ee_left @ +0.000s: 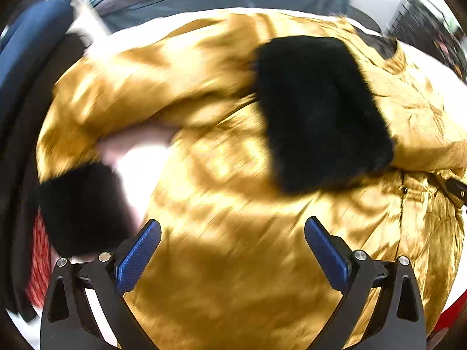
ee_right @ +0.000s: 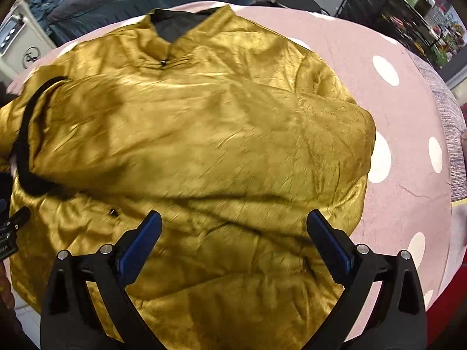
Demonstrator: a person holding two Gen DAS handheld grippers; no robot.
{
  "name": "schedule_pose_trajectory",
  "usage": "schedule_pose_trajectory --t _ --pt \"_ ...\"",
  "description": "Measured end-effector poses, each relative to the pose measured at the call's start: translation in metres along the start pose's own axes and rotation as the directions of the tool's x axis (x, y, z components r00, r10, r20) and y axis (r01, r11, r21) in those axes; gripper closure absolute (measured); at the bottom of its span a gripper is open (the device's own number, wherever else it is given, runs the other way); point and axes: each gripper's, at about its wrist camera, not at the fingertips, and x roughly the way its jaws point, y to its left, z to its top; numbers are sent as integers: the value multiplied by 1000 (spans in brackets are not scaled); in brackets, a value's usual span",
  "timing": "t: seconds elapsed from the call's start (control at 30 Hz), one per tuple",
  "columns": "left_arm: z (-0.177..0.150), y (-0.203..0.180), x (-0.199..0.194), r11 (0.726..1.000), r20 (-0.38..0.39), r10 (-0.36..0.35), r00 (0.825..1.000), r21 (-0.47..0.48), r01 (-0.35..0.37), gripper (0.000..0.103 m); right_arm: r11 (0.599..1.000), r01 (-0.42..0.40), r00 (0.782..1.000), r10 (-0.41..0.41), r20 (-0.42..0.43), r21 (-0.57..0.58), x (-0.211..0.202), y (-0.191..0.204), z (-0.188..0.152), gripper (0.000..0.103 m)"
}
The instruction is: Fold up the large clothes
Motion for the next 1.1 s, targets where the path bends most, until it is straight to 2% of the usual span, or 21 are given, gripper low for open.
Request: schedule_pose_trajectory --t 0.07,0.2,0.23,0.3,0.37,0.43,0.5,0.57,0.63,0.67,0.7,0.77,0.83,0.87,0.9,0.93,0.97,1.0,1.03,1.1 --pt "-21 25 -5 999 3 1 1000 -49 -1 6 1000 -16 1000 16 4 -23 -8 9 -14 5" --pt "-64 72 -13 988 13 53 998 -144 -51 6 995 -70 998 69 -8 -65 -19 27 -38 5" --pt "-82 73 -19 985 16 67 998 -163 -63 6 993 -81 997 80 -15 -80 -20 30 -41 5" --pt "-98 96 -23 974 29 130 991 -188 -122 6 988 -96 995 94 -22 -122 -26 42 -48 5" --pt "-103 117 -25 967 58 207 977 -166 -195 6 982 -92 996 91 -14 -163 -29 51 -51 5" --pt "-101 122 -29 958 108 282 953 -87 -274 6 979 -88 996 88 -8 -181 -31 61 -51 5" --pt "-94 116 -27 946 153 317 936 20 -324 6 980 -100 995 101 -8 -175 -33 64 -48 5" --pt "-86 105 -17 918 185 346 920 135 -373 6 980 -109 994 109 -10 -164 -35 65 -46 5" --pt "-72 91 -1 855 217 410 886 246 -456 13 981 -109 994 109 -10 -161 -38 64 -44 5" --pt "-71 92 5 830 228 431 873 280 -482 17 982 -103 995 104 -7 -158 -40 63 -44 5" --pt "-66 94 12 817 228 439 869 302 -492 20 983 -97 995 98 -4 -154 -39 60 -44 5" --pt "-58 104 18 831 202 424 883 302 -468 26 987 -87 996 87 -5 -133 -39 52 -44 5" --pt "-43 105 22 832 199 423 884 300 -466 38 992 -77 997 77 -10 -103 -37 44 -44 5" --pt "-35 107 20 839 195 413 890 299 -455 52 993 -75 997 74 -13 -90 -35 40 -44 5" --pt "-27 108 15 858 184 386 904 289 -425 71 995 -75 997 74 -17 -73 -34 37 -45 5" --pt "-16 113 4 895 168 335 927 252 -369 82 995 -77 997 76 -19 -58 -34 33 -45 5" --pt "-7 118 -7 922 163 294 942 213 -324 91 996 -80 997 79 -20 -41 -34 30 -46 5" --pt "4 126 -27 951 176 238 955 159 -266 93 996 -83 996 82 -19 -30 -35 28 -46 5" --pt "14 133 -45 968 198 195 961 119 -221 94 996 -85 996 84 -16 -25 -35 27 -46 5" --pt "35 153 -98 992 274 106 956 33 -120 95 995 -94 996 93 -9 -20 -38 27 -45 5"
